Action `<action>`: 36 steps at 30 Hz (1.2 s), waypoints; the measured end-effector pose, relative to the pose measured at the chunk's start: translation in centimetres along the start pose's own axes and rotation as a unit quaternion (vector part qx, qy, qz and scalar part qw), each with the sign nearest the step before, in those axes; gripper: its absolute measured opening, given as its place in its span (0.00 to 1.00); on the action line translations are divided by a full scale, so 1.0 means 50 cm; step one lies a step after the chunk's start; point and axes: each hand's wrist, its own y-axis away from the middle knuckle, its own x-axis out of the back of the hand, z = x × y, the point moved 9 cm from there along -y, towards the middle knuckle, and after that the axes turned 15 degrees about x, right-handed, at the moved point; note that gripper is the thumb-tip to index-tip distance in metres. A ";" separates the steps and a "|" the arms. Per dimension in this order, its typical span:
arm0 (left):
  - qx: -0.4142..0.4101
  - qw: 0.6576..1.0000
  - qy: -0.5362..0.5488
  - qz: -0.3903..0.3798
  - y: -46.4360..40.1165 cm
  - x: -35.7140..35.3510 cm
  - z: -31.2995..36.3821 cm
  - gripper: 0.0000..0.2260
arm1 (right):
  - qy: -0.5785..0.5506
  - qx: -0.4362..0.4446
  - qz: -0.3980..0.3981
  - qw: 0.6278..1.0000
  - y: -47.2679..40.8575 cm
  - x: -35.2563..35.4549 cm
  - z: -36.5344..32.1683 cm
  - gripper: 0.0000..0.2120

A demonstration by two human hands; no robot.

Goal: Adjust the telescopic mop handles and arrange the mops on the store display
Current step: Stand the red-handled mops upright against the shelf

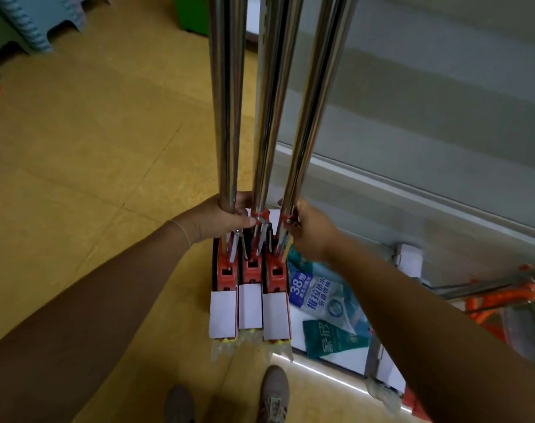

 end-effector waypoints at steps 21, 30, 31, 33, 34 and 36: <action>-0.028 0.996 0.078 -0.017 0.051 -0.066 -0.017 0.22 | 0.078 0.010 -0.025 0.997 0.042 -0.009 0.016 0.15; -0.010 0.997 0.071 0.022 0.114 -0.011 -0.065 0.26 | 0.073 0.003 -0.012 0.997 0.071 -0.003 0.010 0.14; -0.008 0.997 0.072 0.023 0.123 -0.002 -0.070 0.26 | 0.071 0.000 -0.007 0.997 0.073 -0.003 0.011 0.14; -0.002 0.998 0.067 0.020 0.141 0.014 -0.078 0.24 | 0.071 -0.004 -0.003 0.997 0.072 -0.010 0.008 0.14; 0.001 0.998 0.064 0.019 0.149 0.021 -0.082 0.21 | 0.071 -0.005 -0.002 0.997 0.070 -0.014 0.007 0.14; 0.006 0.998 0.058 0.020 0.168 0.036 -0.096 0.11 | 0.071 -0.006 0.005 0.997 0.061 -0.022 0.003 0.14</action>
